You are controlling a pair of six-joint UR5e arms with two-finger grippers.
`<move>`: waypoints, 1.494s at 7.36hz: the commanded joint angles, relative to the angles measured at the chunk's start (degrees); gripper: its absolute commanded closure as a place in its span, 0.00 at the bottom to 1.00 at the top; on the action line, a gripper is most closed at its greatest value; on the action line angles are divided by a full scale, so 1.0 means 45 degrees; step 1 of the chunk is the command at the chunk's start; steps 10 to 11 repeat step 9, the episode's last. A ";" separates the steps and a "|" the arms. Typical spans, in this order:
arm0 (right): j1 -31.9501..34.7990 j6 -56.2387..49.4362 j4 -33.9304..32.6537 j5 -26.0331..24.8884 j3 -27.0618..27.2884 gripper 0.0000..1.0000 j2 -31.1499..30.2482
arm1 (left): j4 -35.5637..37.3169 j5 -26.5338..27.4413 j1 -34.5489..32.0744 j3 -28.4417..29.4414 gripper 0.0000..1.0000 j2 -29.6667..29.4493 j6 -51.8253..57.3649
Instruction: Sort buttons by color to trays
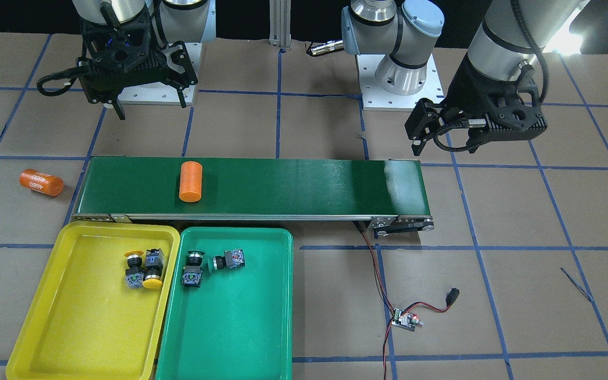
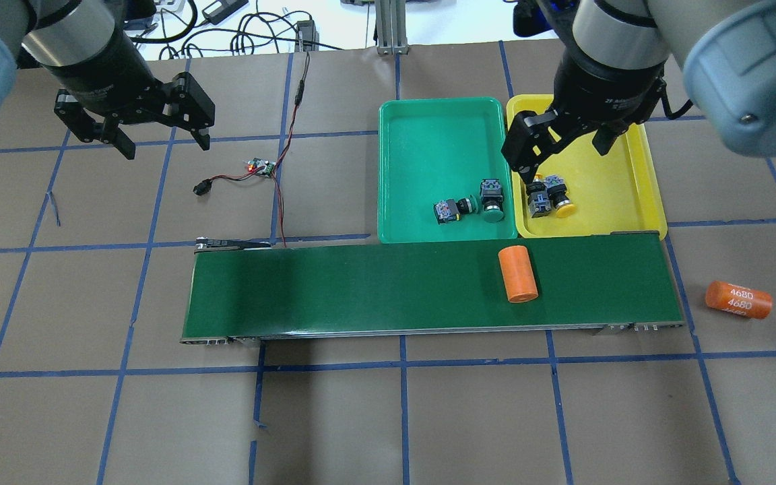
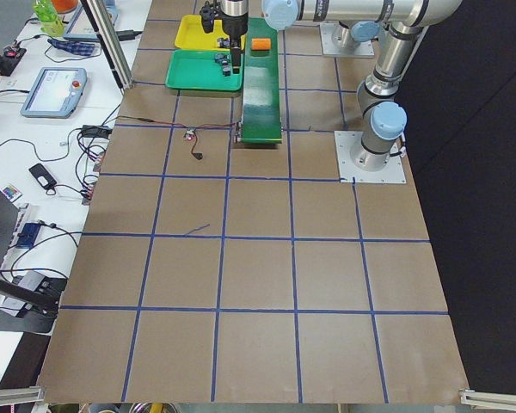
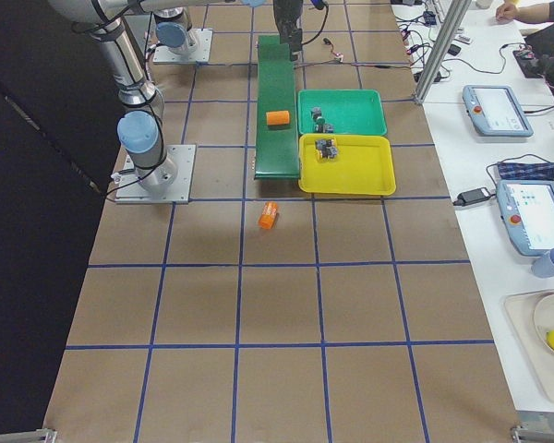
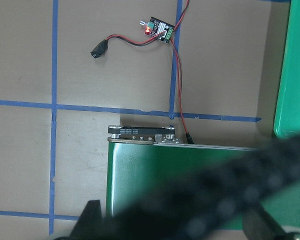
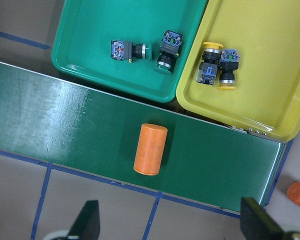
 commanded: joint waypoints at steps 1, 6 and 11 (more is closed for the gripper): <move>-0.0197 0.0842 -0.0020 0.0026 0.0020 0.00 -0.0001 | -0.0002 0.0033 -0.0003 -0.0026 0.00 -0.0001 0.0000; -0.0159 0.2952 -0.0001 0.0026 0.0059 0.00 -0.0020 | 0.0017 0.0053 -0.0022 -0.0027 0.00 -0.0020 0.0000; -0.0159 0.2952 -0.0020 -0.0090 0.0059 0.00 -0.0001 | 0.0017 0.0053 -0.0022 -0.0026 0.00 -0.0040 0.0000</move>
